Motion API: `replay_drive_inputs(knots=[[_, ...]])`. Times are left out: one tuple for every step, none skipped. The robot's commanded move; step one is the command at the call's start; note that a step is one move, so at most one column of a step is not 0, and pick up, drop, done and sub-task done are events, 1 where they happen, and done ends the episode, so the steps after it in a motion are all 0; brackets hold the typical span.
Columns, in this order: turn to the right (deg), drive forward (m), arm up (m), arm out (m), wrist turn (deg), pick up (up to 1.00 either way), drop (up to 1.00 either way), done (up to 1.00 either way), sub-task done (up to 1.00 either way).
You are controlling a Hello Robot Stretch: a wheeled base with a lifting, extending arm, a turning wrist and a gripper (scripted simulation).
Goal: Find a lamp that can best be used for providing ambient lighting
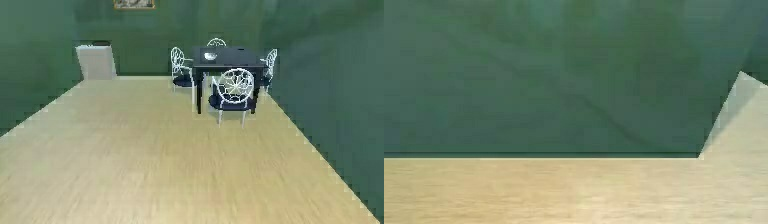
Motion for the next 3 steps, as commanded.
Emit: replay_drive_inputs(knots=[[-45.0,0.0,0.0,0.0,0.0,0.0,0.0,0.0,0.0],[-45.0,0.0,0.0,0.0,0.0,0.0,0.0,0.0,0.0],[-45.0,0.0,0.0,0.0,0.0,0.0,0.0,0.0,0.0]])
